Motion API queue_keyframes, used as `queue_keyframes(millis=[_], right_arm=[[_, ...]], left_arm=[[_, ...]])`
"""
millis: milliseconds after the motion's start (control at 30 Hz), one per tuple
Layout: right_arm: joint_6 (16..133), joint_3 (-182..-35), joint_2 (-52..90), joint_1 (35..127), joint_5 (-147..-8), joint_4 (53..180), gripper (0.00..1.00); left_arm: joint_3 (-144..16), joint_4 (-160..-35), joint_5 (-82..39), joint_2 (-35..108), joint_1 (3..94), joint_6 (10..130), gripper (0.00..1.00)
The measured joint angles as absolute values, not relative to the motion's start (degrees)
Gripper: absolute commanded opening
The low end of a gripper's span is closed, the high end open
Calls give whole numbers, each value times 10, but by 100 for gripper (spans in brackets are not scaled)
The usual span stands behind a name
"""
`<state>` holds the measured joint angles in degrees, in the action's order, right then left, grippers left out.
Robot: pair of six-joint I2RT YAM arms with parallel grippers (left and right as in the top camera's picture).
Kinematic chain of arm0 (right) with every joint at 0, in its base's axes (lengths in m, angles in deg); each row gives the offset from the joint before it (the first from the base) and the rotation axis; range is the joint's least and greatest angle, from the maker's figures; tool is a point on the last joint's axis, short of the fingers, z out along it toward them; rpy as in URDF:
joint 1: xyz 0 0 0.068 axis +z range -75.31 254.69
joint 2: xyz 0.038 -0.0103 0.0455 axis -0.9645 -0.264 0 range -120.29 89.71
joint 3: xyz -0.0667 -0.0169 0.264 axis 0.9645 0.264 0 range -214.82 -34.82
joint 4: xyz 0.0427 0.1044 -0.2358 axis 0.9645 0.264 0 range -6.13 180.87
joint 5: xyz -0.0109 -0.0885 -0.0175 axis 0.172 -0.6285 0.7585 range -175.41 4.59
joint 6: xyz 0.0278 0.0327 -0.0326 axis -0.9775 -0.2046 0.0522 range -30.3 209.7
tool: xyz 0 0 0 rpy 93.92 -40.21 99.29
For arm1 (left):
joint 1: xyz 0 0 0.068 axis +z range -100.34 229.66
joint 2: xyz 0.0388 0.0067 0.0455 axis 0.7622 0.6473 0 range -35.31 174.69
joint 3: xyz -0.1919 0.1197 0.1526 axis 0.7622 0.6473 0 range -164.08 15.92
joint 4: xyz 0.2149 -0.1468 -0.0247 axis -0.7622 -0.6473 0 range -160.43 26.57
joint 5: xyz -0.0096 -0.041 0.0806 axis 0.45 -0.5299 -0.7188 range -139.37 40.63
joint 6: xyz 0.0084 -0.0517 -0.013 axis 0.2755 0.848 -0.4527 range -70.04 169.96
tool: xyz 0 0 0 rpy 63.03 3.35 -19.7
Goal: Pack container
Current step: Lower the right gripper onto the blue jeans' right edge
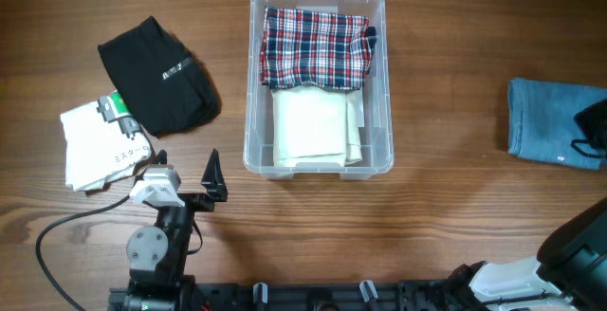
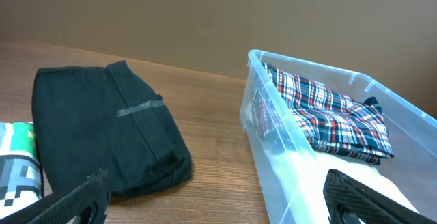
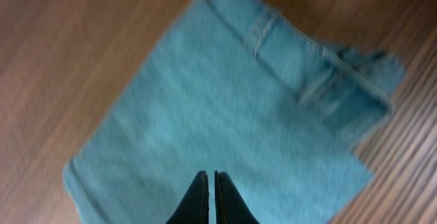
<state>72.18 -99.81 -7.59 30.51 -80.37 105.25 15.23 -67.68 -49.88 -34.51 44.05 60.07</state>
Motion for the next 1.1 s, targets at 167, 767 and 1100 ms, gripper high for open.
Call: queue_keyframes(millis=[167,767,1100], right_arm=[[724,-998,-76,305,-830,1002,4],[684,-998,-170,243,-866,931,4],[670,-1010,-238,241,-803,937,4]], left_arm=[[152,-677,-499,-345,441,601,100],[152,-677,-499,-345,441,601,100],[152,-677,-499,-345,441,601,100]])
